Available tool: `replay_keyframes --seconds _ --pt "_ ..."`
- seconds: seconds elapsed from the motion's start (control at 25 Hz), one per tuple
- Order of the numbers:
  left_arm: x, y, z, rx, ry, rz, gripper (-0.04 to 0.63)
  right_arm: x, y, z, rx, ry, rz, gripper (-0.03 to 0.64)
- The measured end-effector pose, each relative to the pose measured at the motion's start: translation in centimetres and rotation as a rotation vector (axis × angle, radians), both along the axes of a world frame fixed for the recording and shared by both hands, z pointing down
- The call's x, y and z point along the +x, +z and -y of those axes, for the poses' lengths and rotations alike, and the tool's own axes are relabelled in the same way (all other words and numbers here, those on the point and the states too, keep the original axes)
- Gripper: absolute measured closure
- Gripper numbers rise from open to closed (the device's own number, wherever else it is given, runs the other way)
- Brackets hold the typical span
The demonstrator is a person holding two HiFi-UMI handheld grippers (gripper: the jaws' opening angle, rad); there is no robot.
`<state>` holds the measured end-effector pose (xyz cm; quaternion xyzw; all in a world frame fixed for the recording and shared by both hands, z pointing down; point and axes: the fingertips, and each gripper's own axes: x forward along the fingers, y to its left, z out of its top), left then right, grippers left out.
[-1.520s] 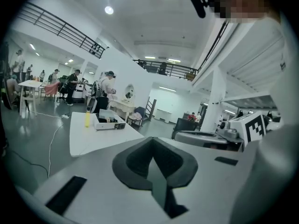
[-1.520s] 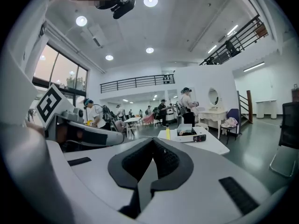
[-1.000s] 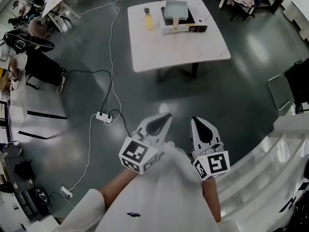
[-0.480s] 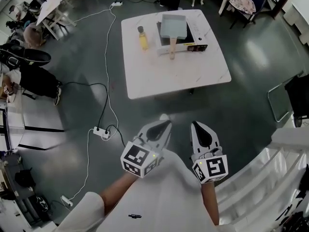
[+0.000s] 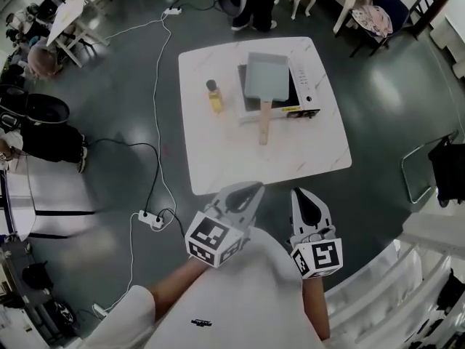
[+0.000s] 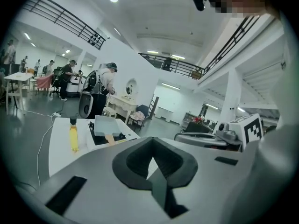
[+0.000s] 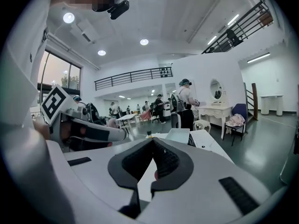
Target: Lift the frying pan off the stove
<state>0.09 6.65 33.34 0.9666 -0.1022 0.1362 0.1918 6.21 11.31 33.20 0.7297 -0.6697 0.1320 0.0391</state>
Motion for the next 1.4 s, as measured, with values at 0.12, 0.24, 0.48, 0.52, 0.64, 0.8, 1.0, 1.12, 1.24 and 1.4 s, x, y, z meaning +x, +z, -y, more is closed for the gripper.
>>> replay_keyframes --seconds 0.12,0.24,0.48,0.52,0.64,0.8,1.0,1.12,1.24,1.4 --pt "1.5 0.4 3.1 -0.002 -0.007 -0.002 0.594 1.3 0.6 3.7 -0.011 -0.019 0.018 0.618" --pt "2.2 0.3 5.3 0.0 -0.021 0.0 0.594 2.1 0.7 6.6 -0.01 -0.026 0.04 0.618" --pt "2.6 1.1 8.0 -0.053 -0.114 0.009 0.594 4.1 -0.2 10.0 0.0 -0.076 0.073 0.618" --pt "2.6 1.3 8.3 -0.061 -0.129 0.013 0.594 4.5 -0.2 10.4 -0.003 -0.088 0.077 0.618" --pt "2.7 1.7 8.9 -0.08 -0.185 0.022 0.594 5.6 0.2 11.1 -0.024 -0.125 0.091 0.618" --pt "3.7 2.1 10.3 -0.094 -0.252 0.038 0.594 7.2 0.1 12.2 -0.042 -0.174 0.08 0.618" --pt "5.1 2.2 11.0 -0.1 -0.326 0.046 0.594 8.9 0.8 13.1 -0.052 -0.237 0.136 0.618" --pt "5.6 2.2 11.3 -0.092 -0.352 0.065 0.594 9.4 1.4 14.1 -0.056 -0.27 0.169 0.618" --pt "5.8 2.5 11.4 -0.095 -0.366 0.087 0.594 9.4 1.3 14.9 -0.046 -0.314 0.168 0.618" --pt "6.2 2.9 11.8 -0.092 -0.39 0.1 0.594 9.4 1.9 16.2 -0.051 -0.352 0.175 0.618"
